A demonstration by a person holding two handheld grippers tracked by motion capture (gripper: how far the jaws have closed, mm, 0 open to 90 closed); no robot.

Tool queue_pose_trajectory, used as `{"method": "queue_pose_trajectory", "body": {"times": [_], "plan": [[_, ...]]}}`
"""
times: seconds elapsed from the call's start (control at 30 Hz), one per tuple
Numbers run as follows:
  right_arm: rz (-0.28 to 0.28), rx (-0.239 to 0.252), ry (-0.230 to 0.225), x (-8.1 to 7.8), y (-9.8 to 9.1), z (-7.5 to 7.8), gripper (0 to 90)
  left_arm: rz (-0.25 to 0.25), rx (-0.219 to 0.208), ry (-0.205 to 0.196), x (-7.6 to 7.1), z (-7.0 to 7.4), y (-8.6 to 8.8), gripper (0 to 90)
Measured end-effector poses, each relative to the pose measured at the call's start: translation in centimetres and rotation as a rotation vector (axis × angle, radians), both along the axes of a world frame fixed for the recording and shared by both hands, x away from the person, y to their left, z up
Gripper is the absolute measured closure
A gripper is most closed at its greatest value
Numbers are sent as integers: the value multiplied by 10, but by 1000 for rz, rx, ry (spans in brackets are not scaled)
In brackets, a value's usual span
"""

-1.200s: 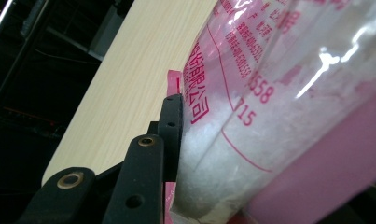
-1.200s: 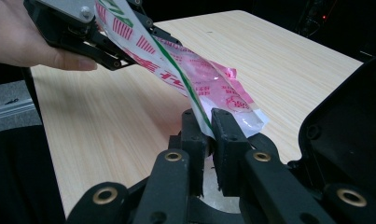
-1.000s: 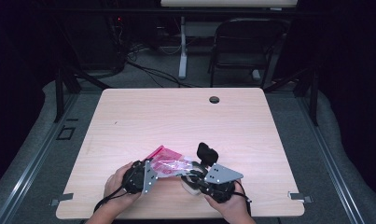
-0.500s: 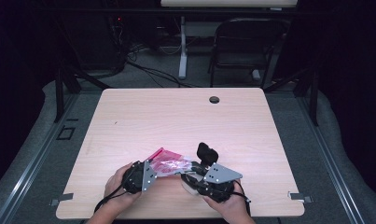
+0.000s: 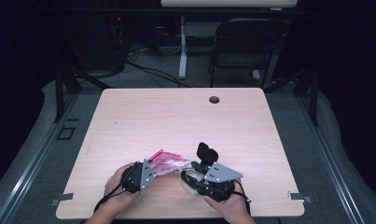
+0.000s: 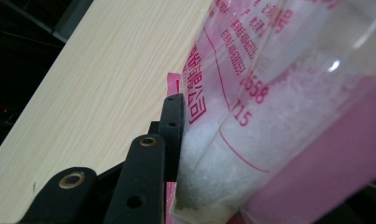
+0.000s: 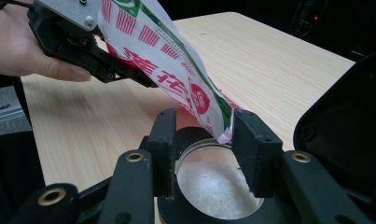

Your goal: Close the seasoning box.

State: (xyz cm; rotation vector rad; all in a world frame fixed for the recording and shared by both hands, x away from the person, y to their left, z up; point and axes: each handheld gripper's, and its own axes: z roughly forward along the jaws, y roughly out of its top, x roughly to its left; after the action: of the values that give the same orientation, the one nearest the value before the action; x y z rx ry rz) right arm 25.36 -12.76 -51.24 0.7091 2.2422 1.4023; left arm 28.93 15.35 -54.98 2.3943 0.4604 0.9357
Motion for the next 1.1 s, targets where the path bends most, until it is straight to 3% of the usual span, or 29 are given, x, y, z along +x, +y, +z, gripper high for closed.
{"method": "queue_pose_trajectory", "body": {"times": [0.6, 1.1], "plan": [[-17, 10, 3, 2, -3, 0, 602, 4, -31, 46, 4, -4, 3, 723], [-25, 8, 3, 2, -4, 0, 602, 38, -112, 106, 11, -3, 11, 727]]}}
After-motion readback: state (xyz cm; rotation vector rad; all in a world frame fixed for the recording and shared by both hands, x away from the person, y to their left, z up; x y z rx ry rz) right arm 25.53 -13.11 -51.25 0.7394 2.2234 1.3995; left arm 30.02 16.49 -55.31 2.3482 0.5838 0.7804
